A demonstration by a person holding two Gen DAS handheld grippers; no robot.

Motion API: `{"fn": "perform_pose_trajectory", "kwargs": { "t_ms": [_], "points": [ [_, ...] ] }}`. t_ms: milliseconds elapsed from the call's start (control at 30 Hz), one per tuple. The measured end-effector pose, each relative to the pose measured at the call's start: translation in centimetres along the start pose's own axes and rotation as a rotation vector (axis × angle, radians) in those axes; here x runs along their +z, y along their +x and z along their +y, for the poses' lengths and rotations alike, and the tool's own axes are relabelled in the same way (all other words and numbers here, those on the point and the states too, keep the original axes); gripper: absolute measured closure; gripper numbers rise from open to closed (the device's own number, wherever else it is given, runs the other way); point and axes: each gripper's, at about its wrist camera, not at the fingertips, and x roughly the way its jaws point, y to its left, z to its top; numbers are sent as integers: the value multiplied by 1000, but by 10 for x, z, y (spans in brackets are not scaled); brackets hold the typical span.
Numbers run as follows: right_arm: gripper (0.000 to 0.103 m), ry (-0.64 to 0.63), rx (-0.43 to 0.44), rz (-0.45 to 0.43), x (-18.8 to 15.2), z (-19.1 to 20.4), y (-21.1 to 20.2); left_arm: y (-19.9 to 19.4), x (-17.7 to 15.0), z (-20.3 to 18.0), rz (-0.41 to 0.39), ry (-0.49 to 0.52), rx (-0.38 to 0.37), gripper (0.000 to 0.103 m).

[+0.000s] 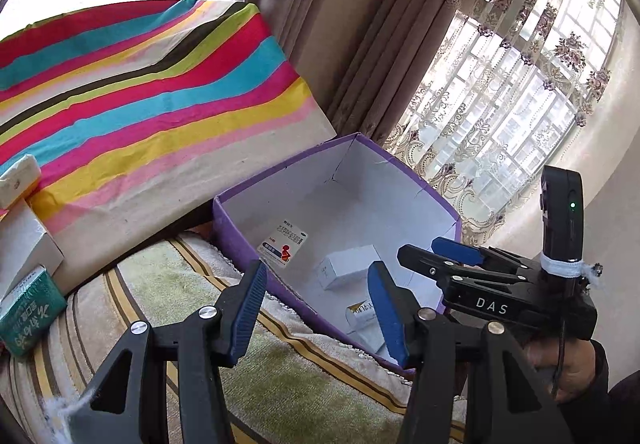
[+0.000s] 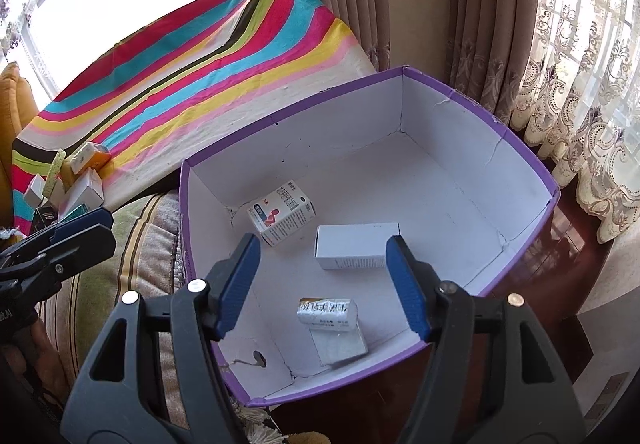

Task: Organize objects
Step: 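Return both tools to the pile on the striped cloth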

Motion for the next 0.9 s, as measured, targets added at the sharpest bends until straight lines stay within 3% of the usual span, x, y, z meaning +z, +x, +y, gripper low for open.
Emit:
{"fn": "perform_pose_trajectory", "kwargs": {
  "t_ms": [600,900],
  "points": [
    [25,-149,139,12,-15,85,-4,-87,-47,74,-143,-177,167,49],
    [20,-189,141,11,-19,101,-4,-150,-87,120,-256,-326,323,37]
  ]
}}
